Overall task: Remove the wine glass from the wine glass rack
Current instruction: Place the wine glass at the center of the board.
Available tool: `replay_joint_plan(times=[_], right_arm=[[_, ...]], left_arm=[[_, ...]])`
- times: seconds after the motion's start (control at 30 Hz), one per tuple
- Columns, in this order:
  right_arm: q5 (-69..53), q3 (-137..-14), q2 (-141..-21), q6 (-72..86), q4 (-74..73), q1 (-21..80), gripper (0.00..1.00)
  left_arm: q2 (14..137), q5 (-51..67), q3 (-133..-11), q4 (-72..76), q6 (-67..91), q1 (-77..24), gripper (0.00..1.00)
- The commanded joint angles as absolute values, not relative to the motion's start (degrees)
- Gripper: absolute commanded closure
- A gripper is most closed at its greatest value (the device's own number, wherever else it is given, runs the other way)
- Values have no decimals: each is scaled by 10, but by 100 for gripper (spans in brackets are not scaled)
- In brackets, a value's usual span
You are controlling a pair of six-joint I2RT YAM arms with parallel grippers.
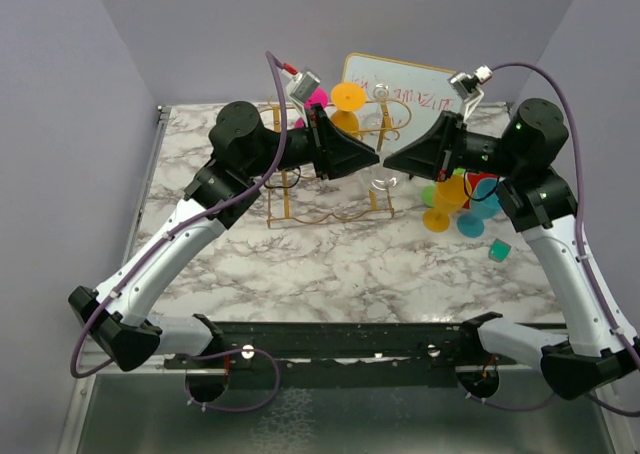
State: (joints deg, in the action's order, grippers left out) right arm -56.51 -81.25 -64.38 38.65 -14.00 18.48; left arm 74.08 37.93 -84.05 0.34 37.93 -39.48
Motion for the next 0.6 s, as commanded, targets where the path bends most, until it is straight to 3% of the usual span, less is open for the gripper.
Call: replay_joint_plan(times=[0.0,0.07,0.33,0.57], right_arm=[[-562,-805,-627,395,-132,191,100],[-563,-803,-628,392,-135,191,100],[-548,-806,-624,375,-143,191,100],[-556,-805,-628,361,-150,191,100]], left_arm=[[732,422,-833,24,379,-395,63],[729,432,-823,24,384,-395,59],[723,432,-813,-37,361,-395,60],[730,436,-815,-38,345,-398,78]])
